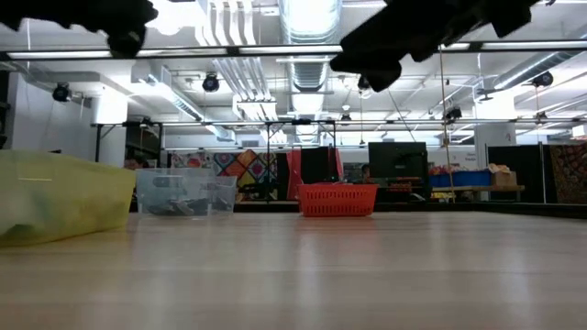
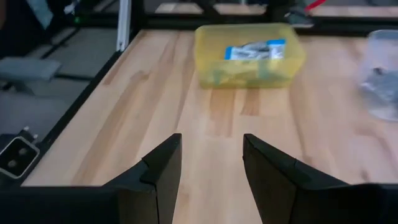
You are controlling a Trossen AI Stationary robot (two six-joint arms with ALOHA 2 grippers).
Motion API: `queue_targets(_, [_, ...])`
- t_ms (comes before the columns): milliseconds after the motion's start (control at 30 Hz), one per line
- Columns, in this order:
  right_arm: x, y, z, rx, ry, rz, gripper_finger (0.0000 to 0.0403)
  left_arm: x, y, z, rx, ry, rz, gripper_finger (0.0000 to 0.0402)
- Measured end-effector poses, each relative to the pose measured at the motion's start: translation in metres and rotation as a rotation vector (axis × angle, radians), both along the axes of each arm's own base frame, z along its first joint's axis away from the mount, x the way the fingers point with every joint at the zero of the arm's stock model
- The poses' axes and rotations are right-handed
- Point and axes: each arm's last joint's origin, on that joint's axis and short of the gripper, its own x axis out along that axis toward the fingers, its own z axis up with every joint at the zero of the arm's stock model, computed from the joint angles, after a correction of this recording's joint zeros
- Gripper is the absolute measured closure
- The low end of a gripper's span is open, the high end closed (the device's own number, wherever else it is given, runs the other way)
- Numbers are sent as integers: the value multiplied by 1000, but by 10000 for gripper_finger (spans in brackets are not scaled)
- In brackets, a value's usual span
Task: Sort candy
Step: Return to Home Position
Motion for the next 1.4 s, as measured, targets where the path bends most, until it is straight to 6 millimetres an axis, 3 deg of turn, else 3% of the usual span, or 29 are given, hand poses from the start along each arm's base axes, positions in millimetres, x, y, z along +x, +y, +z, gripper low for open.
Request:
queue_targets(167, [-25, -20, -4, 11, -65, -49, 243, -26, -17, -21, -1, -114, 17, 364])
queue_targets(433, [-74, -44, -4, -7, -181, -105, 243, -50, -22, -54, 0, -240, -9, 365])
queue_targets(633, [-116, -60, -6, -30, -285, -157, 243, -41, -23, -69, 14, -192, -9, 365])
queue_targets(800, [-151, -66, -21, -48, -366, -182, 243, -36, -23, -82, 10, -208, -9, 365])
queue_targets(1000, [-188, -68, -31, -27, -583, -193, 243, -31, -24, -100, 2, -240, -9, 365])
queue_targets(1133, [-200, -68, -40, -33, -596, -192, 243, -25, -24, -118, -13, -240, -9, 365])
queue_targets(1400, [-206, -66, -36, -71, -632, -128, 243, -25, -24, -113, -162, -257, -1, 365])
